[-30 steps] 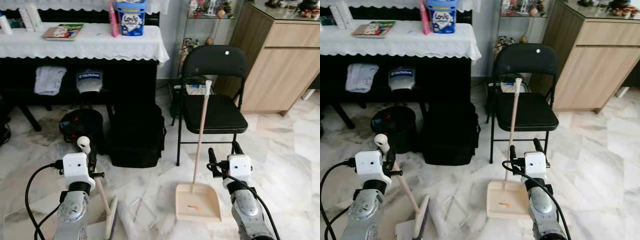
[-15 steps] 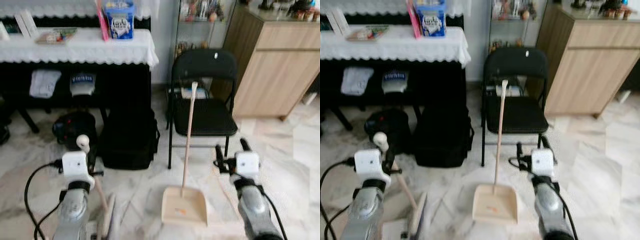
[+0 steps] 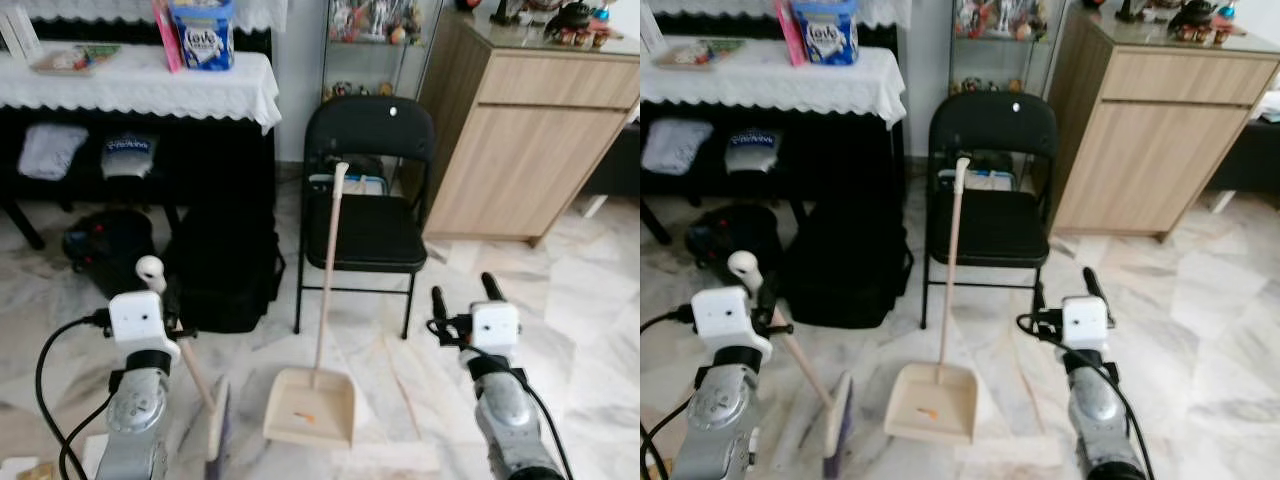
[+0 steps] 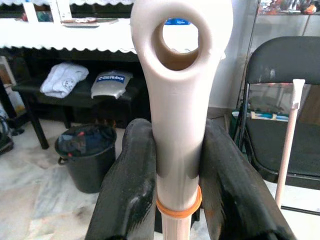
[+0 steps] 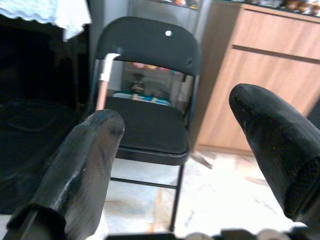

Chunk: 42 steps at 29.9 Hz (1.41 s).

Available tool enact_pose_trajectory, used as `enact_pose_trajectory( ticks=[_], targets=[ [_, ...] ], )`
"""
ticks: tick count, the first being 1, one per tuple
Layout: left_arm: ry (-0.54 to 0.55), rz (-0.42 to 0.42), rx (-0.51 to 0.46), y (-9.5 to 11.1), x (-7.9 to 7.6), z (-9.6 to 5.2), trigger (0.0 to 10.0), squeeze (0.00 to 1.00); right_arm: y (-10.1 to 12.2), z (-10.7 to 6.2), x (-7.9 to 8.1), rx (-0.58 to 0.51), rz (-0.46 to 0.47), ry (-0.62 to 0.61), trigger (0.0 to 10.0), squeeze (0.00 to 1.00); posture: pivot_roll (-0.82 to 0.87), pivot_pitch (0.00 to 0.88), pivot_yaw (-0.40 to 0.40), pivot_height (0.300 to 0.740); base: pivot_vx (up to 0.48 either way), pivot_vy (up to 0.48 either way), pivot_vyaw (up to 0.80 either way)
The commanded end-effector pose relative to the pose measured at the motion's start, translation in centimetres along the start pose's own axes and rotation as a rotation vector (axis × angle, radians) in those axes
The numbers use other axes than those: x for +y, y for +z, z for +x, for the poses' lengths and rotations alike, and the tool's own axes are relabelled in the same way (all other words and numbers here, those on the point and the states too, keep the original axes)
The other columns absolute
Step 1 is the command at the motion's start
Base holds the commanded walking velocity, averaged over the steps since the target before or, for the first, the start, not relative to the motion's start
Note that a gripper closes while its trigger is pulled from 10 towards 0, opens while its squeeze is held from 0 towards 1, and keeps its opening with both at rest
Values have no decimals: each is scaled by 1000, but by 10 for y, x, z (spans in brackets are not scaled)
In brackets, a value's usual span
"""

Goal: Sweep floor

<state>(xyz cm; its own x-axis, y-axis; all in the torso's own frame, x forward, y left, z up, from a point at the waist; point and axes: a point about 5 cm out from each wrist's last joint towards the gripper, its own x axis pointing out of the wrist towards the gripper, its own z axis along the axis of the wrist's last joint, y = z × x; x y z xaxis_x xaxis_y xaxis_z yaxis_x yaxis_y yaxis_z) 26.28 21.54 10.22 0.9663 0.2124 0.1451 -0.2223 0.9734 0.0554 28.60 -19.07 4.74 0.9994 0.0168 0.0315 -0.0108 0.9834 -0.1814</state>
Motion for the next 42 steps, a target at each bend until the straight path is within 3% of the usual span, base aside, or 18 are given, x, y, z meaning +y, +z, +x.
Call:
enact_pose_trajectory(
  ticks=[1,8,18,25,26,28,42],
  targets=[
    [23,18,-97,22,4,9,10000,0,0,-1,-5,3,-8,-11,10000,0,-26,0,-28,740,0,0,0],
    [24,10,-174,46,6,15,10000,0,-1,-2,-6,6,-12,-11,10000,0,-24,0,-30,740,0,0,0],
    [-53,-9,-192,61,6,12,10000,0,-4,-3,-6,20,-15,-10,10000,0,-17,0,-30,740,0,0,0],
    [-37,-90,-170,67,15,12,10000,0,-6,-4,-7,31,-17,-11,10000,0,-18,0,-31,740,0,0,0],
    [-19,-153,-150,67,22,12,10000,0,-6,-5,-7,35,-19,-12,10000,0,-17,0,-33,740,0,0,0],
    [-19,-189,-135,67,25,13,10000,0,-7,-5,-8,37,-20,-11,10000,0,-17,0,-34,740,0,0,0],
    [-169,-243,-32,59,30,12,10000,0,-8,-5,-9,48,-22,-9,10000,0,-15,0,-37,740,0,0,0]
  ],
)
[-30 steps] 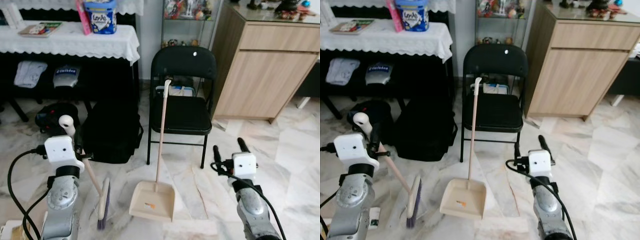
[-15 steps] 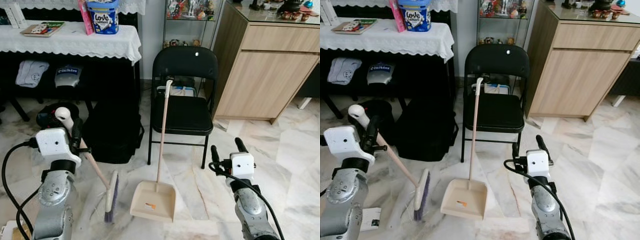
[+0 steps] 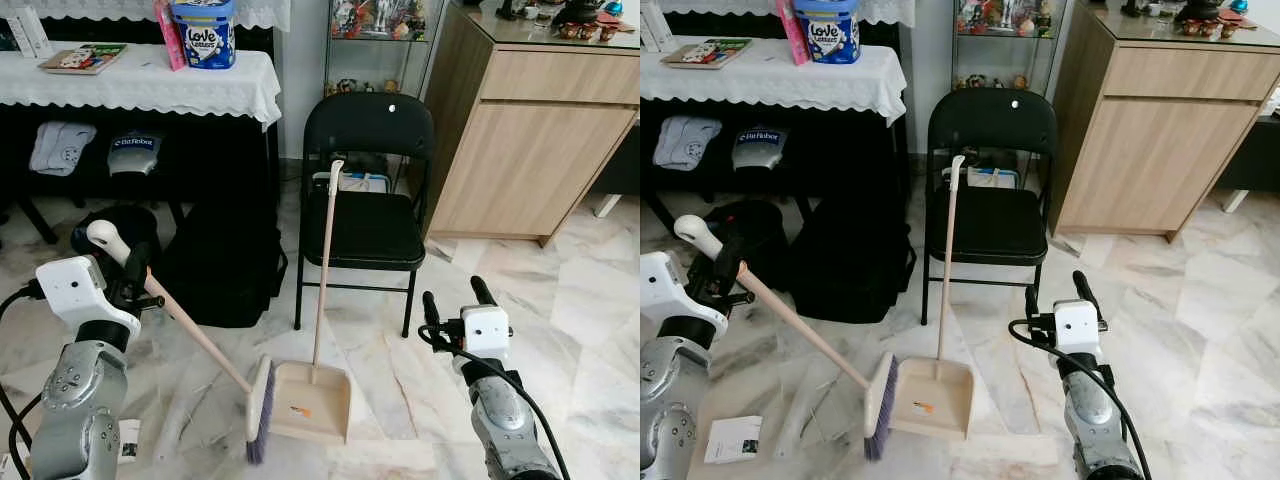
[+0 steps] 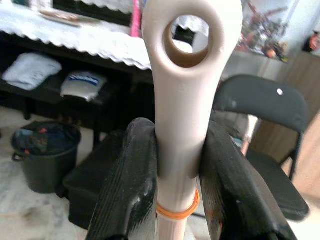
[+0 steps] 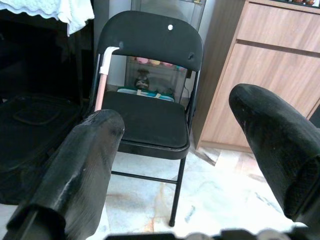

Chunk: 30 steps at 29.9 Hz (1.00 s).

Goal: Sweep floor

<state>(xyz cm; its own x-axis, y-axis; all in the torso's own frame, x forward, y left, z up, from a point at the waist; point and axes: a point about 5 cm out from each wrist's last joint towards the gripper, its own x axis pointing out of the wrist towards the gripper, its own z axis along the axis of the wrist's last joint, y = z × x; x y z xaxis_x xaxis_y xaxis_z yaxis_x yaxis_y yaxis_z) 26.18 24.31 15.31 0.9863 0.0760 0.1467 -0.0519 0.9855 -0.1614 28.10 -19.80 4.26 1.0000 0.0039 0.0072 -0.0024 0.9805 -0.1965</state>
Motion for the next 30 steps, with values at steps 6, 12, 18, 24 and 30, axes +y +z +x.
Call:
enact_pose_trajectory(
  ticks=[6,12,18,24,30],
  targets=[
    [-76,-12,6,7,-5,-2,10000,0,-3,0,-3,23,-7,0,10000,0,-15,0,-37,740,0,0,0],
    [-147,-2,78,2,-7,-5,10000,0,-3,0,-3,25,-9,0,10000,0,-13,0,-39,740,0,0,0],
    [-206,29,126,-5,-13,-8,10000,0,-3,0,-3,27,-8,0,10000,0,-13,0,-39,740,0,0,0],
    [-237,35,145,-9,-20,-9,10000,0,-3,1,-2,29,-7,0,10000,0,-14,0,-35,740,0,0,0],
    [-240,35,145,-9,-21,-7,10000,0,-4,1,-2,34,-8,-1,10000,0,-13,0,-35,740,0,0,0]
  ],
)
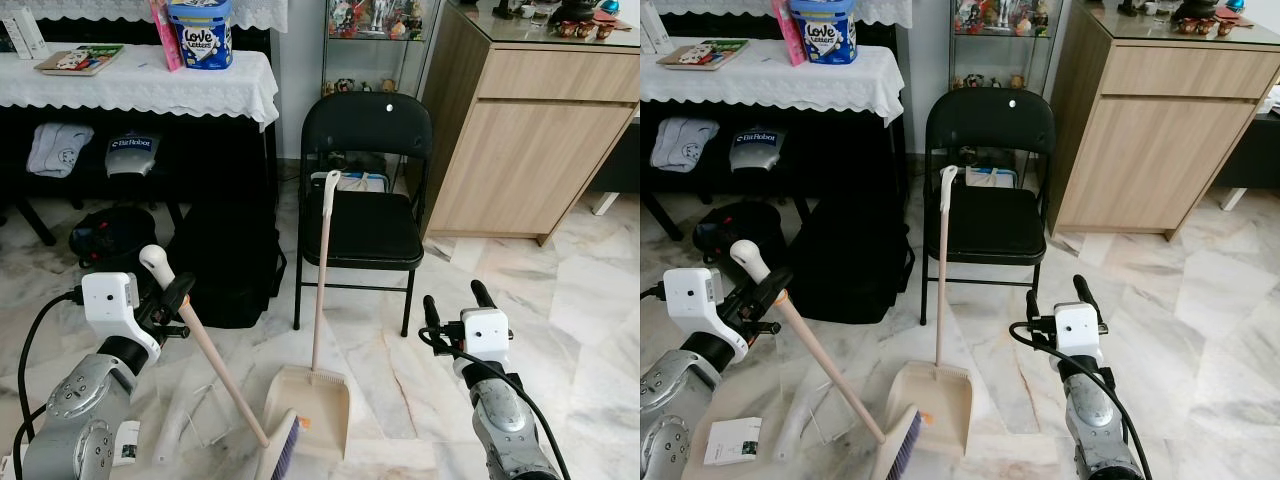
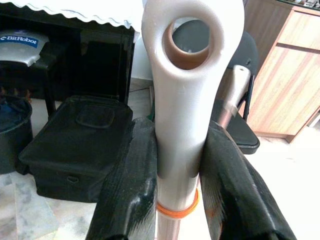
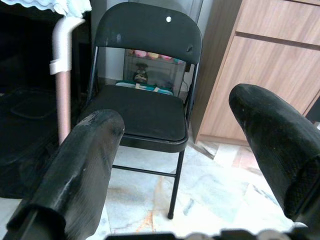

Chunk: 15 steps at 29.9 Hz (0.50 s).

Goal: Sweep floor

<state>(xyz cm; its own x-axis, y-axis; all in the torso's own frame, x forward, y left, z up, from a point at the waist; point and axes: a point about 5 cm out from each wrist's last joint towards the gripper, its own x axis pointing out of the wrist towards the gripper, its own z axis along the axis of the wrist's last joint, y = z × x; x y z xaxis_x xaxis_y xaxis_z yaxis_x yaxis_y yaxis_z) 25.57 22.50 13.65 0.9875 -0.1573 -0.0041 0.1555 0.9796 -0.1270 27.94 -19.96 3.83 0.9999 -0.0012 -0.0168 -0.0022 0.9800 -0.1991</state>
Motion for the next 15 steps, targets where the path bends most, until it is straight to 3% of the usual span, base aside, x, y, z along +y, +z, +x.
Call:
enact_pose_trajectory(
  ticks=[1,15],
  targets=[
    [-29,24,-30,8,-6,2,10000,0,0,2,-1,10,-5,-3,10000,0,-13,0,-34,740,0,0,0],
    [-50,28,-22,2,-17,4,10000,0,0,2,-1,12,-3,-5,10000,0,-15,0,-35,740,0,0,0]
  ],
)
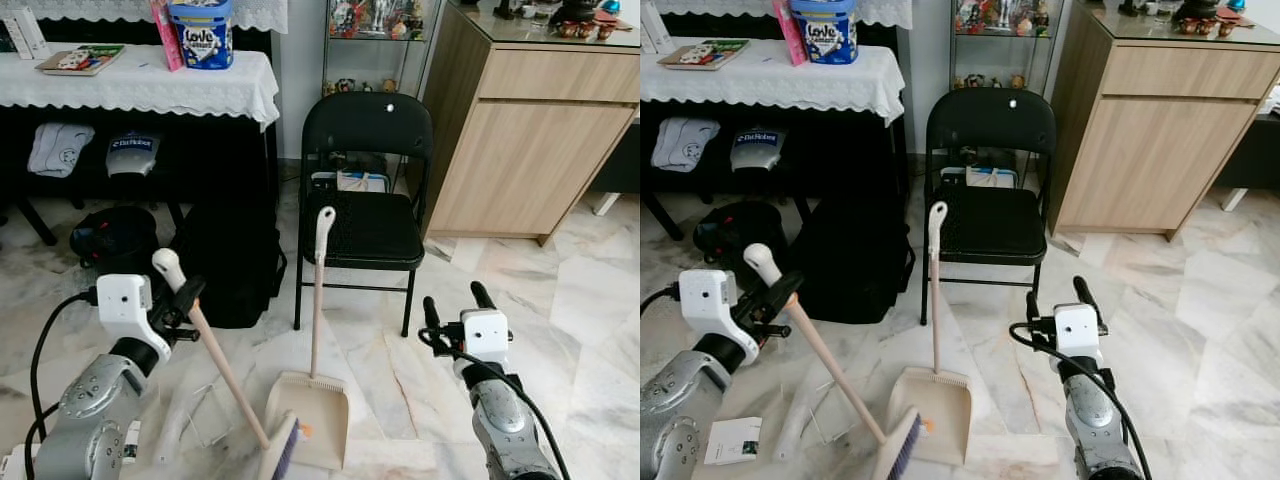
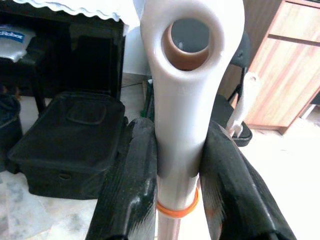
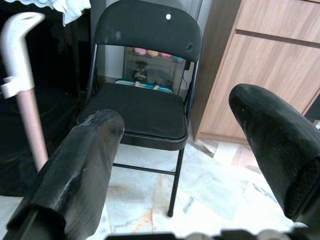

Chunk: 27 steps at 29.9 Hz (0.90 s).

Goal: Sweep floor

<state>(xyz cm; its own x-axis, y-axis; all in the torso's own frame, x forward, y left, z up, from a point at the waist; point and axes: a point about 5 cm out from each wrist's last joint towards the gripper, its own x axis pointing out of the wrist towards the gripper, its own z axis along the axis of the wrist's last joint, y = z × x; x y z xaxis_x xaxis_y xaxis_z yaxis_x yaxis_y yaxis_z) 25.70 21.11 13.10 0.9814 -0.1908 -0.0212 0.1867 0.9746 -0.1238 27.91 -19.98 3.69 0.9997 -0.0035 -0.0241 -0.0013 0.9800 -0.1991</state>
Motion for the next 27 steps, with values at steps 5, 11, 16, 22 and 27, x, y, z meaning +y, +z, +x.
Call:
enact_pose_trajectory(
  ticks=[5,11,16,22,27],
  targets=[
    [-11,32,-38,8,-4,1,10000,0,1,3,-1,5,-3,-2,10000,0,-15,0,-35,740,0,0,0],
    [11,43,-46,7,-3,0,10000,0,1,3,-1,2,-1,-3,10000,0,-15,0,-34,740,0,0,0],
    [27,114,-52,16,14,-3,10000,0,1,2,0,2,-2,-1,10000,0,-14,0,-35,740,0,0,0],
    [52,143,-92,34,33,-3,10000,0,1,2,0,2,1,-3,10000,0,-11,0,-34,740,0,0,0],
    [83,185,-79,33,43,-6,10000,0,1,3,0,1,1,-2,10000,0,-15,0,-35,740,0,0,0]
  ],
)
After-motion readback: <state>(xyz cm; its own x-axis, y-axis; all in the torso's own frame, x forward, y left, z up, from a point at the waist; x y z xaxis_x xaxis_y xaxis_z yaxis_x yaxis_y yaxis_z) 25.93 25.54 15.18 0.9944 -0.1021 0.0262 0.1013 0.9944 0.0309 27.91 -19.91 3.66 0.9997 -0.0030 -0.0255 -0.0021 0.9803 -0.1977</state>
